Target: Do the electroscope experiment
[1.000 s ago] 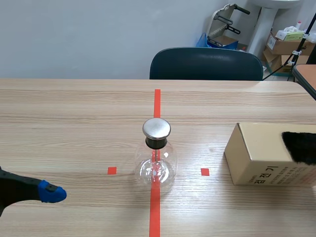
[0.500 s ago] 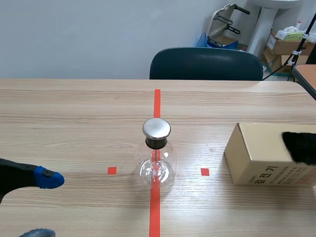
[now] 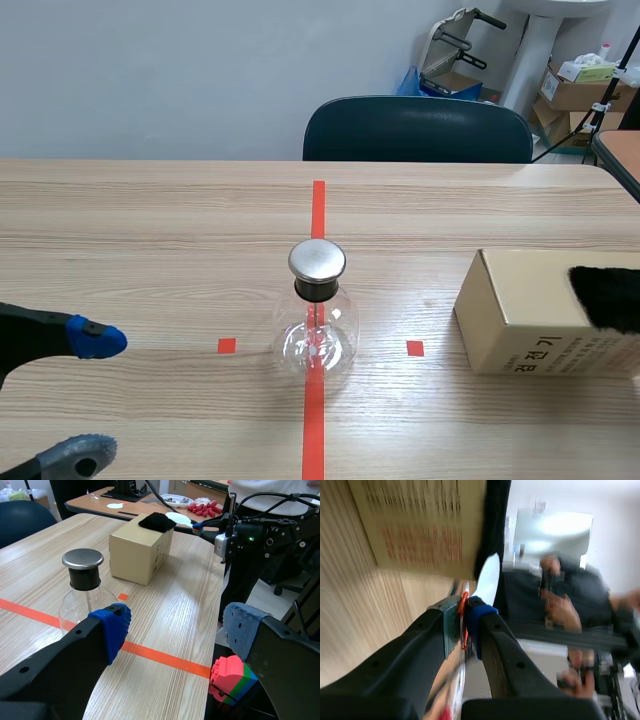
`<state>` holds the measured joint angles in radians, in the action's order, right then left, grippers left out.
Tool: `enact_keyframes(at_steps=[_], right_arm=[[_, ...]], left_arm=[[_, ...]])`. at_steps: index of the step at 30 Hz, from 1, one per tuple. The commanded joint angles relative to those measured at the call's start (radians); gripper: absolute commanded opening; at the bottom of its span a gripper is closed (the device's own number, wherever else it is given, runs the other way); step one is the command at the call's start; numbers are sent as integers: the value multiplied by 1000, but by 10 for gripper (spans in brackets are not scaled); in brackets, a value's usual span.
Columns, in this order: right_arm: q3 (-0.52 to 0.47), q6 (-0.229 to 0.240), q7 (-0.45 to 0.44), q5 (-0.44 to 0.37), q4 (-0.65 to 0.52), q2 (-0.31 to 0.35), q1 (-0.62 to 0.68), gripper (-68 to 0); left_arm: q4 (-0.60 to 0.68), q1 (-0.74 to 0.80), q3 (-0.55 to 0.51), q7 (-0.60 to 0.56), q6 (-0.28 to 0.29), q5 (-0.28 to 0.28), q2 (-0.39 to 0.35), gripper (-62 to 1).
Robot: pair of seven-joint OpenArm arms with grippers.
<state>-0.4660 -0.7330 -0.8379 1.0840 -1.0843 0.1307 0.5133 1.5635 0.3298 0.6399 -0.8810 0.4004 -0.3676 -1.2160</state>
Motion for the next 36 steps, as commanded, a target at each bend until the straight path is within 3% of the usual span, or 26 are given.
enact_keyframes(at_steps=[1, 3, 5, 9, 11, 13, 17, 19, 24, 26, 33, 36], right_arm=[[0, -38, -102, 1, -9, 13, -4, -665], [0, -37, -193, -1, -9, 10, -4, -665], [0, -37, -183, -6, -9, 7, -3, -665], [-1, -38, 64, -14, -9, 8, 2, -665], [-1, -37, 110, -14, -9, 8, 2, -665], [0, -37, 45, -13, -9, 9, -1, -665], [0, -37, -224, -14, -9, 13, -4, -665], [0, -38, -241, -14, -9, 10, -3, -665], [-1, -45, 44, -14, -9, 8, 2, -665], [-1, -45, 84, -14, -9, 11, 2, -665], [0, -45, -254, -11, -9, 16, 2, -665], [0, -45, -172, -14, -9, 7, 3, -665]], left_arm=[[22, 2, -4, -21, 3, -6, 2, -193], [22, 2, -4, -21, 2, -7, 2, -193], [22, 2, -4, -21, 2, -7, 2, -193], [22, 2, -4, -21, 3, -8, 2, -193], [22, 2, -4, -21, 3, -11, 2, -193], [22, 2, -4, -20, 3, -11, 2, -193], [22, 2, -4, -20, 3, -11, 2, -193], [22, 2, -4, -21, 3, -11, 2, -193], [22, 2, -4, -20, 3, -11, 2, -193], [22, 2, -4, -20, 2, -11, 2, -193], [22, 2, -5, -20, 2, -10, 2, -193], [22, 2, -5, -21, 2, -11, 2, -193]])
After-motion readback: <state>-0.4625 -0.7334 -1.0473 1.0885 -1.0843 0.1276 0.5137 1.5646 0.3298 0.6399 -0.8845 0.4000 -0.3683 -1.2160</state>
